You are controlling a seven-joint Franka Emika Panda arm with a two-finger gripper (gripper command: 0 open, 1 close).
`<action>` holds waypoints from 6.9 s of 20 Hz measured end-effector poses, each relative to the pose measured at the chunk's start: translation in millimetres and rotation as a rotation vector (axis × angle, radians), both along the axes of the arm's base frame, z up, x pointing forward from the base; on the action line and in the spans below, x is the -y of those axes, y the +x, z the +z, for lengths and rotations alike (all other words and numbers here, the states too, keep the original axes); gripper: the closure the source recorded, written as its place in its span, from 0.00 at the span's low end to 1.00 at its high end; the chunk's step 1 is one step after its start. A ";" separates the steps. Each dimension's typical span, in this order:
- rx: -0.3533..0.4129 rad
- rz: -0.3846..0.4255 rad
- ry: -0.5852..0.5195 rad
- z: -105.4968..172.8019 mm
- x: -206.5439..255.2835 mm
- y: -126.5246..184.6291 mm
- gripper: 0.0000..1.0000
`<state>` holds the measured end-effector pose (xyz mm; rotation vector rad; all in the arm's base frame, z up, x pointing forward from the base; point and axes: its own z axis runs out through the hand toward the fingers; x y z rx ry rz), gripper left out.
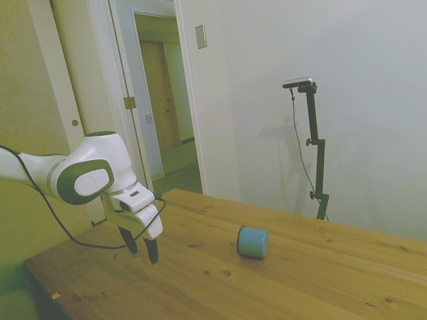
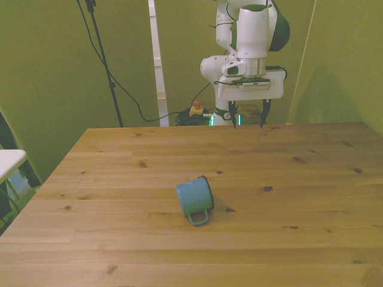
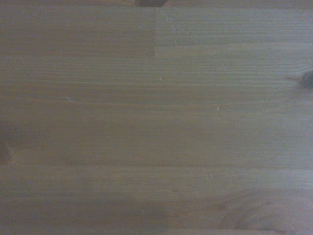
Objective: Flip the mug upright
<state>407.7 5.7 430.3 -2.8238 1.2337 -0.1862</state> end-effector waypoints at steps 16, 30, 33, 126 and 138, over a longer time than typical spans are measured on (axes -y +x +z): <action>0.168 -0.029 -0.303 -0.7 35.4 137.8 0.00; 0.279 0.065 -0.573 -18.2 46.9 179.0 0.00; 0.297 0.106 -0.619 -22.3 50.7 181.3 0.00; 0.389 -0.327 0.013 14.0 36.7 242.6 1.00; 0.364 -0.341 0.057 -46.2 22.1 254.5 1.00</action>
